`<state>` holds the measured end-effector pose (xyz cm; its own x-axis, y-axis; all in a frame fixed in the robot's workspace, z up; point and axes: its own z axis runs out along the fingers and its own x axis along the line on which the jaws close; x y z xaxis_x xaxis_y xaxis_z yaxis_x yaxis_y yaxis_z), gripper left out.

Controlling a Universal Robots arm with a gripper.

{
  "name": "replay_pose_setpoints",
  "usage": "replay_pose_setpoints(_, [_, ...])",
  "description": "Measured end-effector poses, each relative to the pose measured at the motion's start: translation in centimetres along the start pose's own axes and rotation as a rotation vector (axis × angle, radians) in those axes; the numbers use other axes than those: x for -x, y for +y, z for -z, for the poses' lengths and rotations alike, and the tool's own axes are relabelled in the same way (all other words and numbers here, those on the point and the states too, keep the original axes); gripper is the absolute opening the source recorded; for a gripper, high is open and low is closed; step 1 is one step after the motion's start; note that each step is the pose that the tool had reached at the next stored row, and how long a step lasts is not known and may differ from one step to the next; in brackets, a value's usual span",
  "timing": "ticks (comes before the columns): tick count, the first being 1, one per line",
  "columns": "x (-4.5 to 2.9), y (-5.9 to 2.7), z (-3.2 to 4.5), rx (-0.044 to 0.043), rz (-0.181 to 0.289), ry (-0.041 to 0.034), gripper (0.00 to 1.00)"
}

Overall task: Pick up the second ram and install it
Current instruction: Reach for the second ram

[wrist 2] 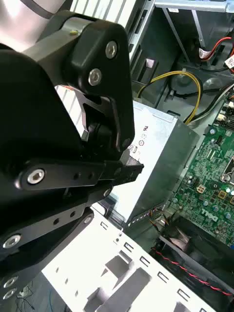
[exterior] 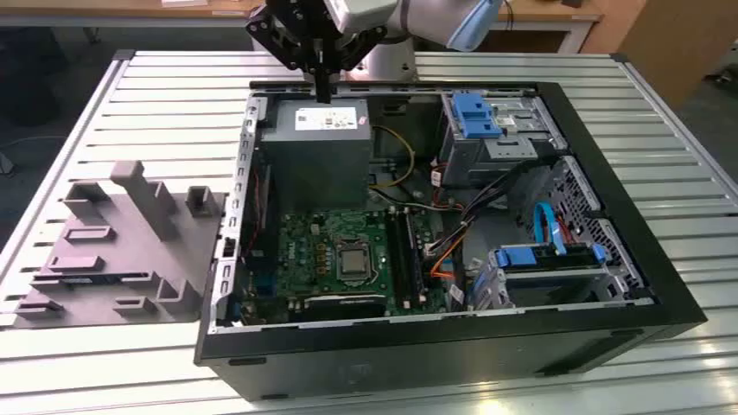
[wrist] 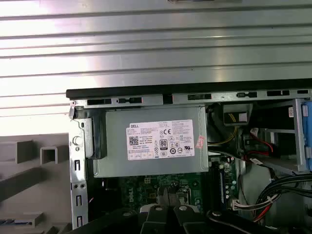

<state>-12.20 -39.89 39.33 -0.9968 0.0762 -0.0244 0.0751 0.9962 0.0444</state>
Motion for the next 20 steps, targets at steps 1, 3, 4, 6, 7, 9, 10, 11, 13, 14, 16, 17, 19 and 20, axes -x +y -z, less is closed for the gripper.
replay_pose_setpoints(1, [0.0,0.0,0.0,0.0,0.0,0.0,0.11])
replay_pose_setpoints(3, [0.0,0.0,0.0,0.0,0.0,-0.0001,0.11])
replay_pose_setpoints(4, [0.0,0.0,0.0,0.0,0.0,0.0,0.11])
replay_pose_setpoints(6, [0.0,0.0,0.0,0.0,0.0,-0.0001,0.11])
replay_pose_setpoints(7, [0.0,0.0,0.0,0.0,0.0,0.0,0.11])
replay_pose_setpoints(9, [0.0,0.0,0.0,0.0,0.0,0.0,0.11])
replay_pose_setpoints(10, [0.0,0.0,0.0,0.0,0.0,0.0,0.11])
replay_pose_setpoints(11, [0.0,0.0,0.0,0.0,0.0,0.0,0.11])
replay_pose_setpoints(13, [-0.02,0.0,0.0,-0.0001,0.0,0.0,0.11])
replay_pose_setpoints(14, [-0.08,0.0,0.0,-0.0001,0.0,0.0,0.11])
replay_pose_setpoints(16, [-0.3,-0.03,-0.01,-0.0001,0.0,-0.0001,0.11])
replay_pose_setpoints(17, [-0.46,-0.04,-0.01,-0.0001,0.0,-0.0002,0.11])
replay_pose_setpoints(19, [-0.84,-0.07,-0.02,0.0001,0.0,-0.0006,0.11])
replay_pose_setpoints(20, [-1.06,-0.08,-0.02,0.0,0.0,-0.0008,0.11])
